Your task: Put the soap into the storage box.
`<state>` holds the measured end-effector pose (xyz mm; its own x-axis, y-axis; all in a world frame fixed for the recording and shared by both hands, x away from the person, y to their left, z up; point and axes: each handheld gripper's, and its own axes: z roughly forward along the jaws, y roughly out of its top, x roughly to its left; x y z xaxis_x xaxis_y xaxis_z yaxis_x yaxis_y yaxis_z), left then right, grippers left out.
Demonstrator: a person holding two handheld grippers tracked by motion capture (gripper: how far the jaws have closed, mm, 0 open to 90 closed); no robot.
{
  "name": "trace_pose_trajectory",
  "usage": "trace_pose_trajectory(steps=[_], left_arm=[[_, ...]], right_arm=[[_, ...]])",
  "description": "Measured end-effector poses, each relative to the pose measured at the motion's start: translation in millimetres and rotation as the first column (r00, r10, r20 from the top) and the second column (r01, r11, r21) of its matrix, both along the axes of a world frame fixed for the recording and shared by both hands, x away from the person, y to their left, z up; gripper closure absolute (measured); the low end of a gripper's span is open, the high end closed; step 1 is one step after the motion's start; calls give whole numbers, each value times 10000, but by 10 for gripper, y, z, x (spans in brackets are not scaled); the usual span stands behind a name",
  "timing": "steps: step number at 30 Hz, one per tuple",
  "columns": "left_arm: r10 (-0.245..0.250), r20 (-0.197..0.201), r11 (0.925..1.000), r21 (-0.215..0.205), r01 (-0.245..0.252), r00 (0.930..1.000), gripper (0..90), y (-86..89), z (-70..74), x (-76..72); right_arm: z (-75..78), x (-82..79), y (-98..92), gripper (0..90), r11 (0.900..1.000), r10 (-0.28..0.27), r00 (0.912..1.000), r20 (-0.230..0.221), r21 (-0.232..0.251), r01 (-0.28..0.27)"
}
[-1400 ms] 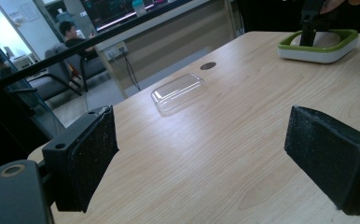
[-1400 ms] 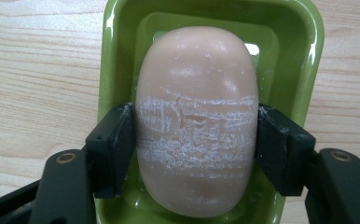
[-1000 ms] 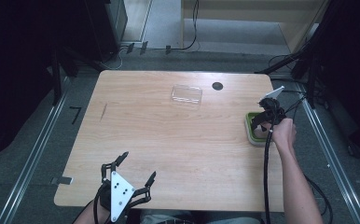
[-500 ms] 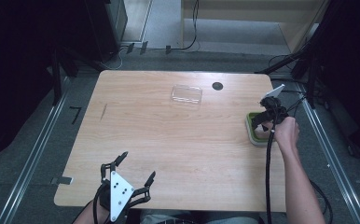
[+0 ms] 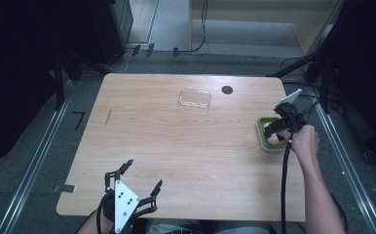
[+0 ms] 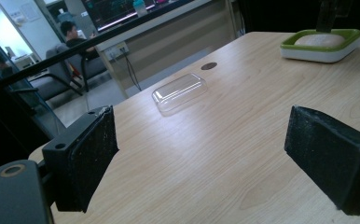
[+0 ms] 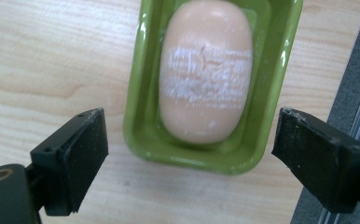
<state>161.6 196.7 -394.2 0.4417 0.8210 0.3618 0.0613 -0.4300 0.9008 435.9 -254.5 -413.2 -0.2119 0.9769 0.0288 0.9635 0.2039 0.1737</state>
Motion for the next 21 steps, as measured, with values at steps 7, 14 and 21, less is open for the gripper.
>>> trace_pose_trajectory(steps=[7,14,21], left_arm=[[-39,-29,10000,-9,39,10000,99,-9,-1,11],[-60,-35,10000,11,60,10000,99,-15,0,13],[-66,-46,10000,22,66,10000,99,-13,1,16]], right_arm=[[53,-161,50,85,9994,334,9994,-54,7,-334],[72,-333,104,85,9972,747,9971,-173,-84,-749],[51,-493,170,85,9935,1111,9934,-300,-201,-1117]])
